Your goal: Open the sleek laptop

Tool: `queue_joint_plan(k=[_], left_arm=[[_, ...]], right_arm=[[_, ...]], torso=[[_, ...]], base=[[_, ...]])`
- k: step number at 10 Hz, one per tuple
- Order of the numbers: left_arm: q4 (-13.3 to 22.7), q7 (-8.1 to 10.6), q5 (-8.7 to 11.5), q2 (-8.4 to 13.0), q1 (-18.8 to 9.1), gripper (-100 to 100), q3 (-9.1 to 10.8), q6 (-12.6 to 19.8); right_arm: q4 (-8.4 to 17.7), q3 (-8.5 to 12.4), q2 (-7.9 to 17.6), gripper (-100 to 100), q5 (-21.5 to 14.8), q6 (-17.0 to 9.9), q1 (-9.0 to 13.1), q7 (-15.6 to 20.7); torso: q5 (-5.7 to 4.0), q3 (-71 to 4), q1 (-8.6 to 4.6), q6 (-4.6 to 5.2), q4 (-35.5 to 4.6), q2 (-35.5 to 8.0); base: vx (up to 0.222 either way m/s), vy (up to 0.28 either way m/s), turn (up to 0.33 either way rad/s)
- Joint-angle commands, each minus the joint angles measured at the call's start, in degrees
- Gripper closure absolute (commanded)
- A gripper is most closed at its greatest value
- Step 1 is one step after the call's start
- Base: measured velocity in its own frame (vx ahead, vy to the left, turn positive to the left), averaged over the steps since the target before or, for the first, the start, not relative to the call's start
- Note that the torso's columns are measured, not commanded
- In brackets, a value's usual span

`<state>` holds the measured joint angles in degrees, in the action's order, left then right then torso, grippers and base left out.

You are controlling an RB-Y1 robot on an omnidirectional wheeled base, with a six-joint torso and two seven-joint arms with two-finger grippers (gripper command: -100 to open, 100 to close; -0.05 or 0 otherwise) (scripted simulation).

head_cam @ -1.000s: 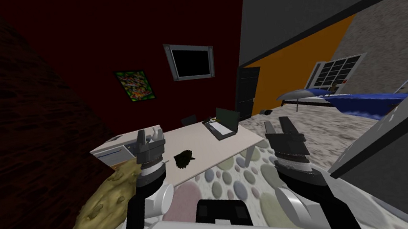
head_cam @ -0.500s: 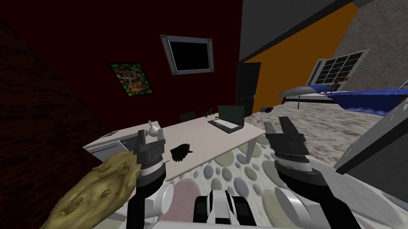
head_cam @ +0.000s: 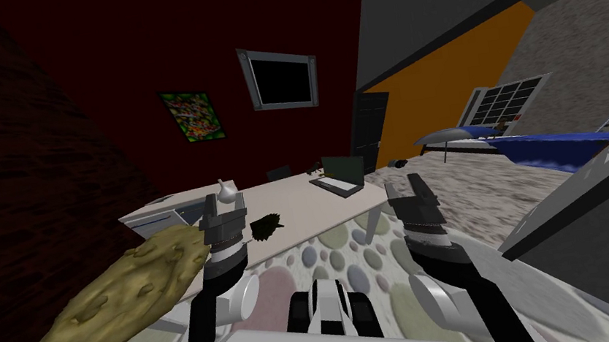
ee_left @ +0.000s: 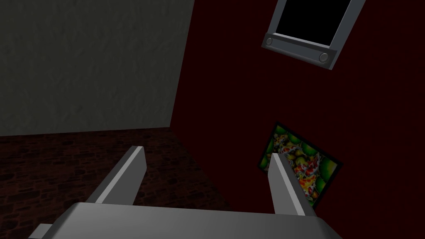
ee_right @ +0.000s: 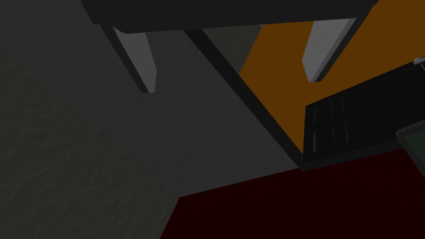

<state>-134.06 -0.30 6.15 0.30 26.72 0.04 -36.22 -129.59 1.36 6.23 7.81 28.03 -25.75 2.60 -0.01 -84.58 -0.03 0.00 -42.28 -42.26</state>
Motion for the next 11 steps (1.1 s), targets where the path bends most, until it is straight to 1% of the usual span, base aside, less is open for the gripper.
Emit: queue_joint_plan(k=[1,5,6,8,9,10,11], left_arm=[[0.0,0.0,0.0,0.0,0.0,0,0.0,0.0],[0.0,0.0,0.0,0.0,0.0,0,0.0,0.0],[0.0,0.0,0.0,0.0,0.0,0,0.0,0.0],[0.0,0.0,0.0,0.0,0.0,0,0.0,0.0],[0.0,0.0,0.0,0.0,0.0,0,0.0,0.0],[0.0,0.0,0.0,0.0,0.0,0,0.0,0.0],[0.0,0.0,0.0,0.0,0.0,0,0.0,0.0]], right_arm=[[2.57,0.25,1.55,-100,3.26,-3.31,2.87,-3.97],[7.56,0.62,3.15,-100,9.64,-9.3,8.23,-11.04],[7.56,0.62,3.15,-100,9.64,-9.3,8.23,-11.5],[10.53,0.83,3.69,-100,13.32,-12.77,11.34,-15.32],[10.53,0.83,3.69,-100,13.32,-12.77,11.34,-15.85],[12.12,0.95,3.92,-100,15.25,-14.6,12.99,-18.13],[13.79,1.06,4.1,-100,17.07,-16.49,14.68,-19.52]], torso=[[0.0,0.01,0.01,-0.01,0.0,-0.02],[0.0,0.0,0.0,-0.01,0.0,-0.01],[0.0,-0.01,-0.01,0.0,0.0,0.01],[0.04,0.06,0.12,0.0,-0.04,-0.11],[0.01,0.01,0.04,-0.01,-0.01,-0.02],[0.01,0.01,0.05,0.0,-0.01,-0.03],[0.0,0.0,0.0,0.0,-0.01,-0.01]], base=[[0.025,-0.079,-0.001],[0.039,-0.086,-0.001],[0.025,-0.072,0.004],[0.022,-0.065,-0.004],[0.023,-0.062,0.005],[0.022,-0.073,-0.004],[0.044,-0.095,0.0]])
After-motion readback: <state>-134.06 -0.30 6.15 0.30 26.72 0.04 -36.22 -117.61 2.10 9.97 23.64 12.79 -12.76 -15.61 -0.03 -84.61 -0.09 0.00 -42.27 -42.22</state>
